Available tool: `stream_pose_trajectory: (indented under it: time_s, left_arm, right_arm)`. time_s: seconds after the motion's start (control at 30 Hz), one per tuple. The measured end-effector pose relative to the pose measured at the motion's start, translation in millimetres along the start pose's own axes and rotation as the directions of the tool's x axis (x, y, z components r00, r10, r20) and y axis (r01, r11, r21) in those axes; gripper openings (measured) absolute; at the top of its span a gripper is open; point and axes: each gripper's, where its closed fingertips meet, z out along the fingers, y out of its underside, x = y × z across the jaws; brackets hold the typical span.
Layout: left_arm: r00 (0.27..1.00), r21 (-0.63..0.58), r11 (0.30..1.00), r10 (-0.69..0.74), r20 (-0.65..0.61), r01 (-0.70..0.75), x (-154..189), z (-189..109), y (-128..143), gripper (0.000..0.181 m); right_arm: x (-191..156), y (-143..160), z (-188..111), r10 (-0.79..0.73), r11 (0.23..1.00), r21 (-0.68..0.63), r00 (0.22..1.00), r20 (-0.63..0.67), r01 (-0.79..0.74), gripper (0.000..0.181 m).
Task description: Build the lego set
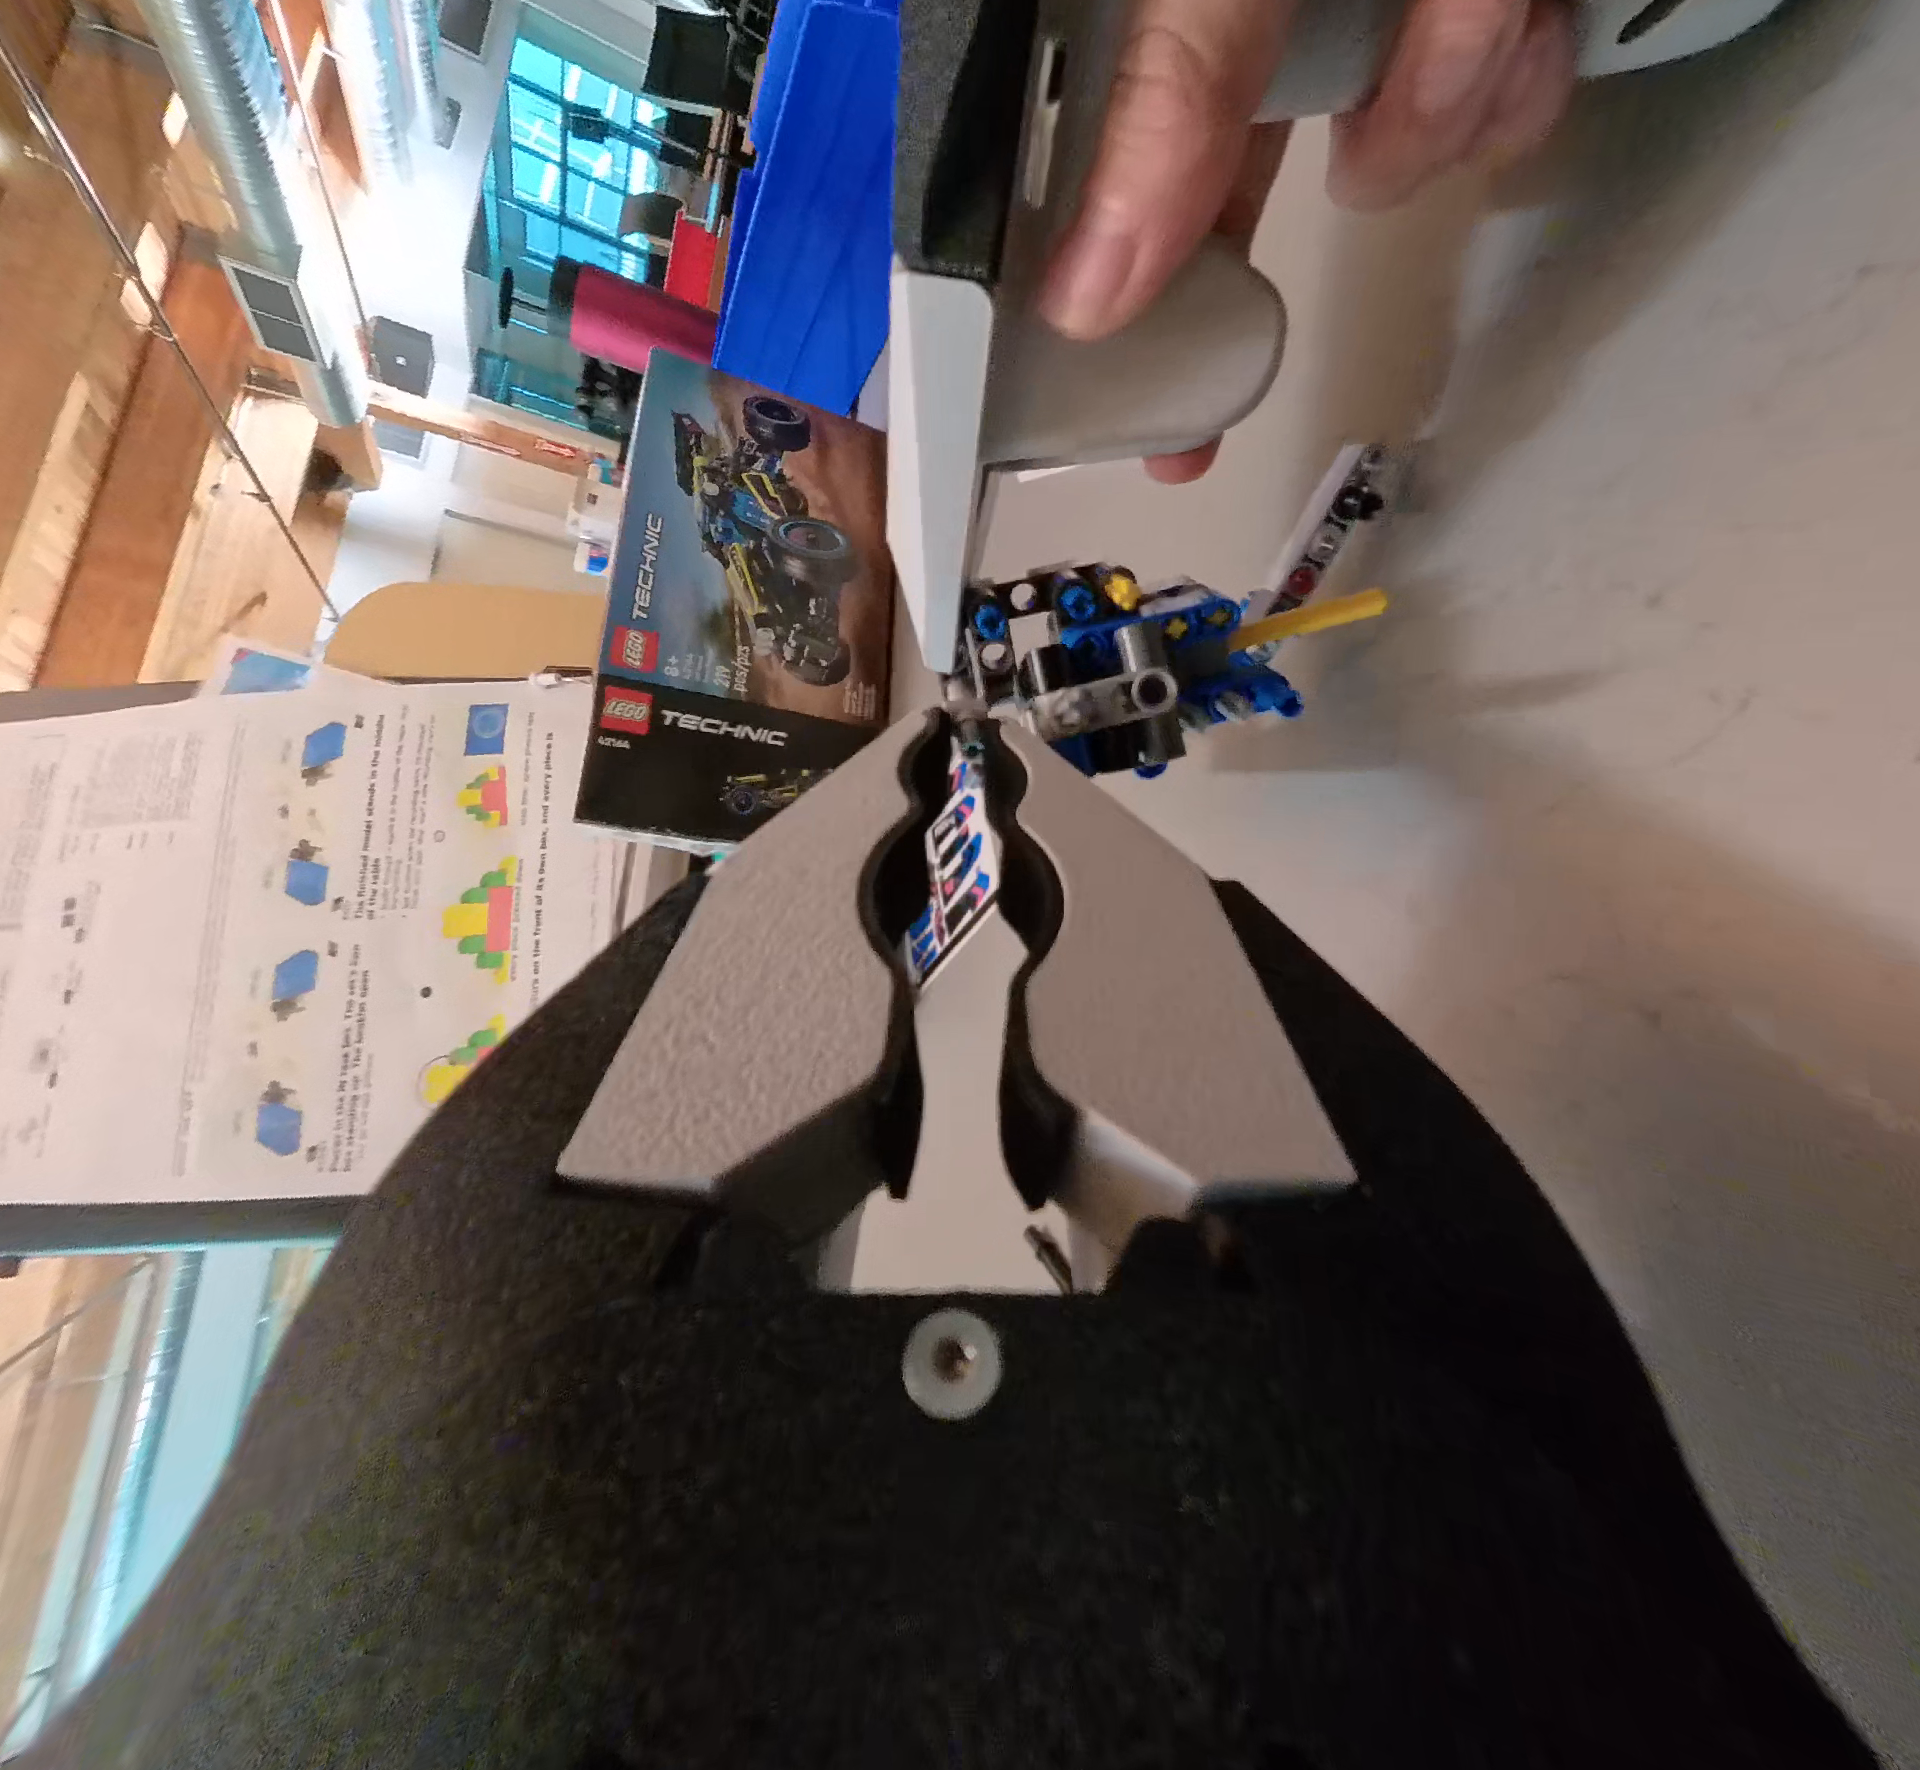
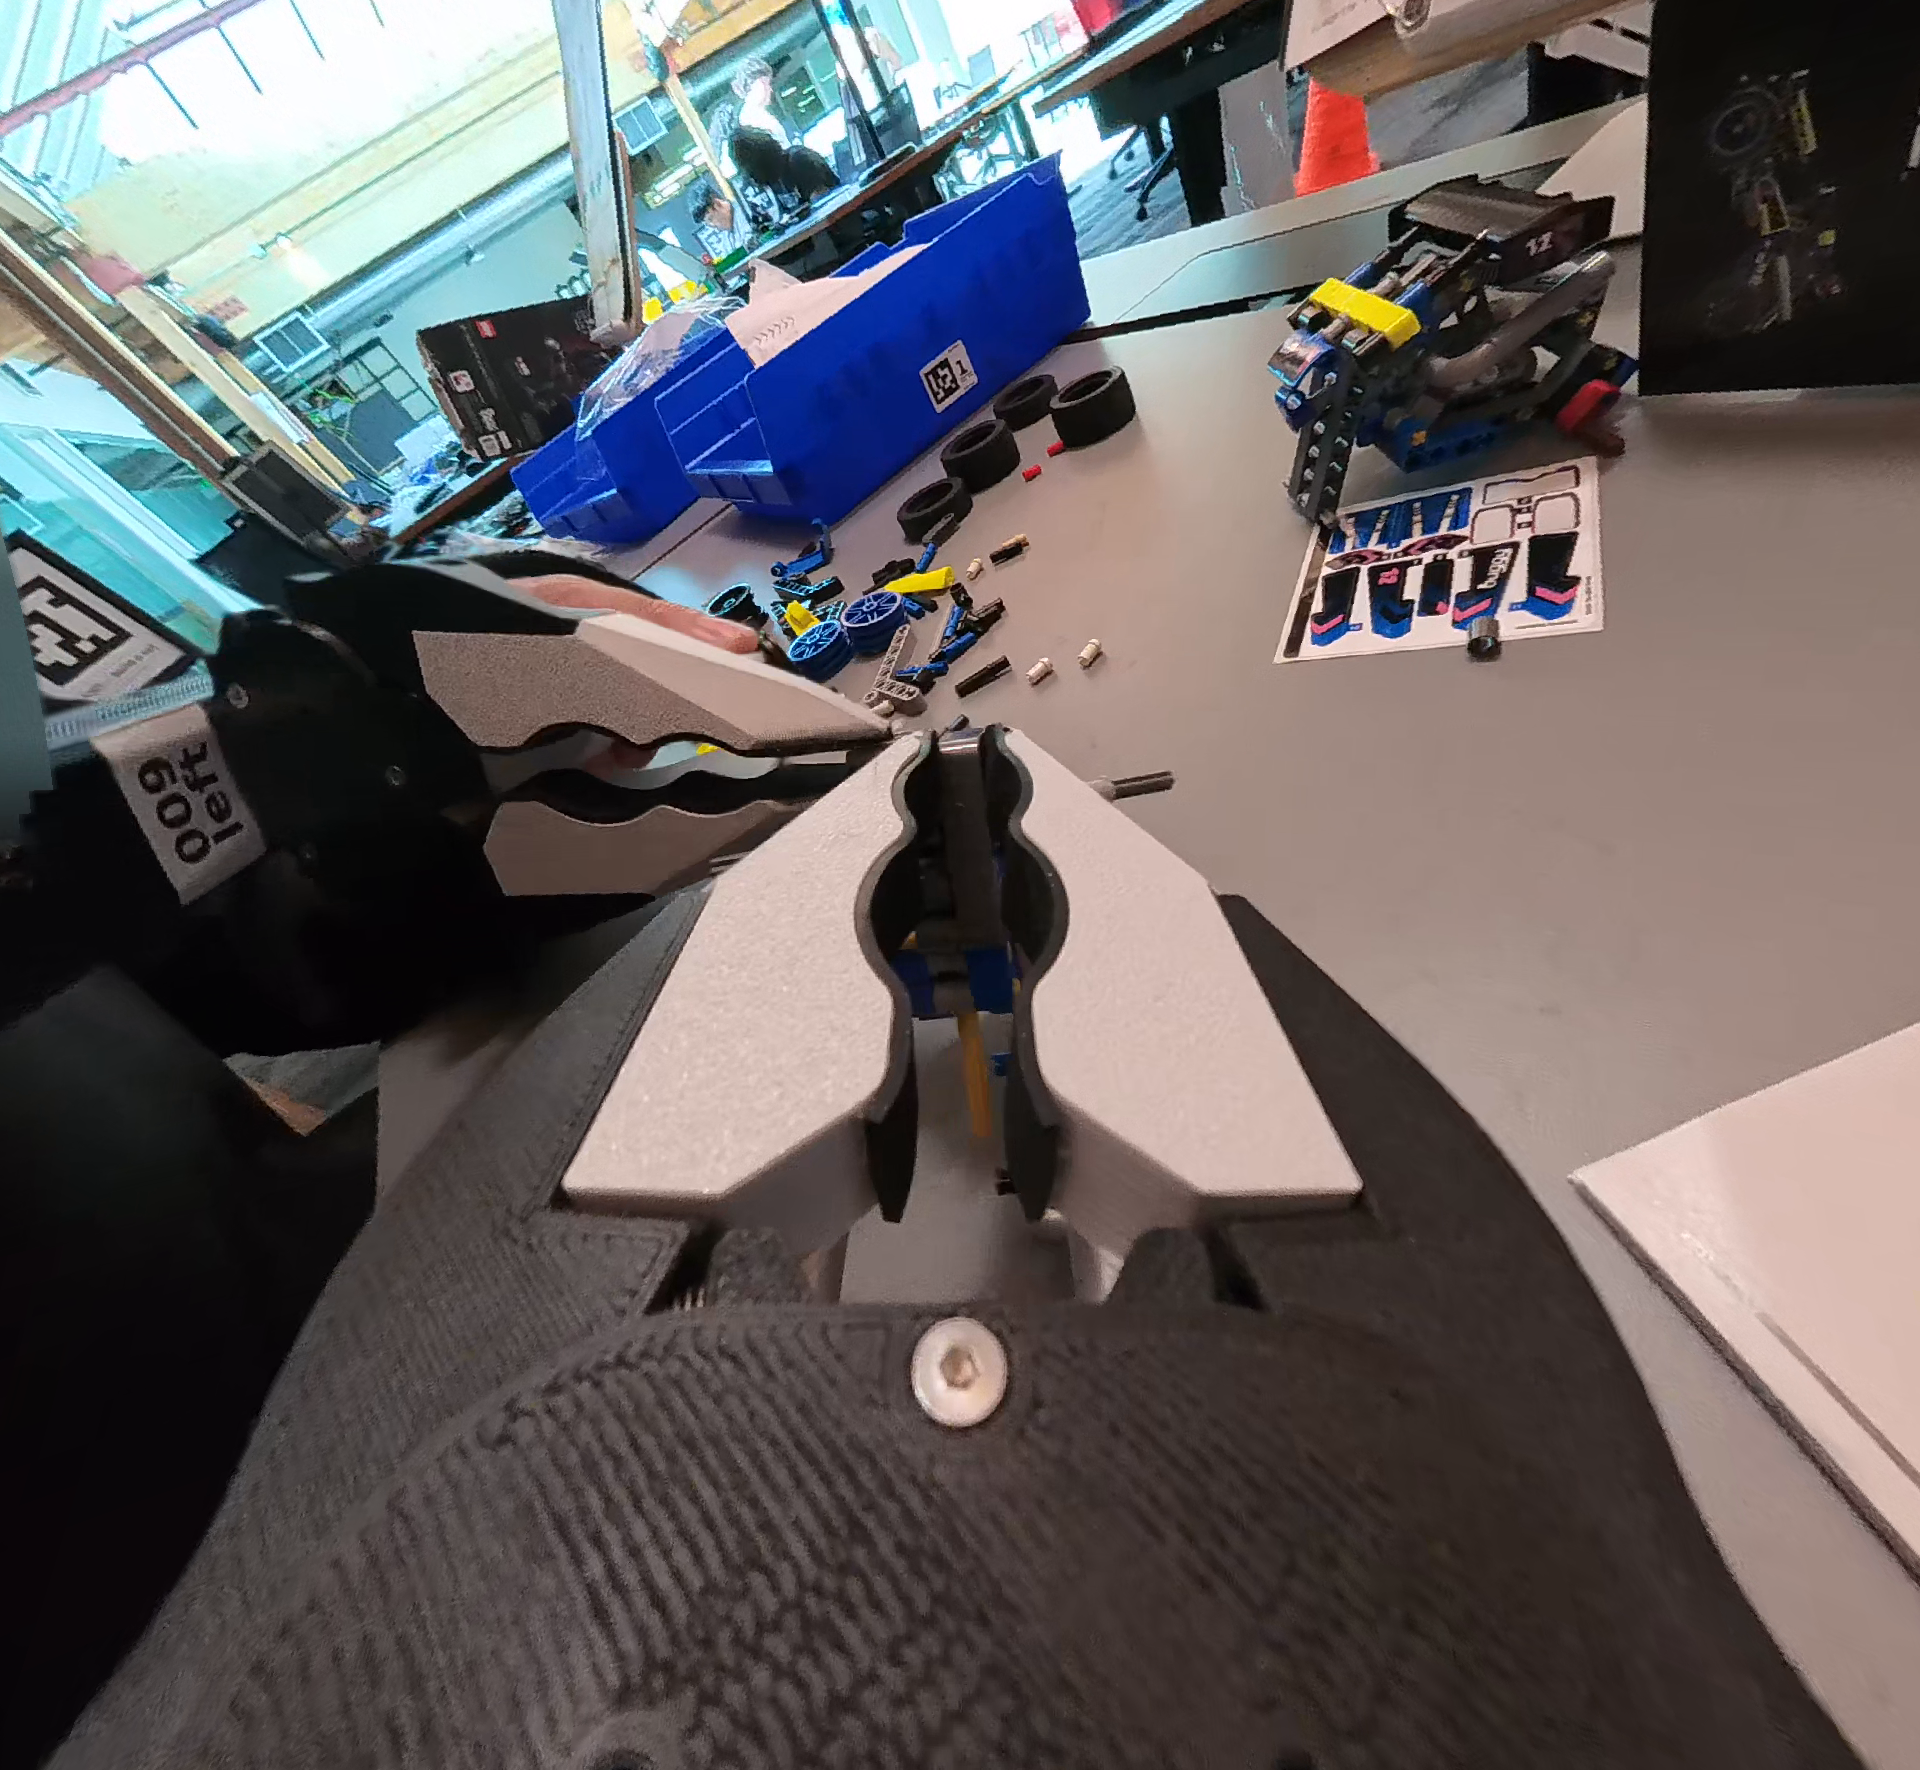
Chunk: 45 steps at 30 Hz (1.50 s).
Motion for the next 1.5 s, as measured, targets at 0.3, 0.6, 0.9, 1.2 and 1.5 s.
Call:
stream_pose_trajectory:
  time_s: [0.3,0.6,0.9,1.2,1.5]
  left_arm:
    - [0.997,0.013,0.998,0.057,0.043,-0.058,6,1,-3,0.002]
    - [0.987,0.102,0.985,0.13,0.094,-0.139,13,2,-7,0.002]
    - [0.991,0.214,0.973,0.056,0.12,-0.08,8,-3,-26,0.004]
    - [0.989,0.246,0.959,0.128,0.075,-0.142,16,-7,-16,0.002]
    - [0.999,0.284,0.958,0.027,0.036,-0.036,16,-11,-18,0.003]
  right_arm:
    - [0,5,-1,0.085,0.996,-0.014,0.996,0.021,-0.085,0.008]
    - [2,8,-4,0.143,0.989,-0.038,0.988,0.054,-0.141,0.009]
    - [-6,3,-6,0.324,0.945,-0.019,0.925,0.199,-0.327,0.008]
    - [-3,15,-3,0.246,0.968,-0.087,0.96,0.131,-0.236,0.008]
    - [-2,16,-5,0.266,0.962,-0.095,0.953,0.143,-0.254,0.007]
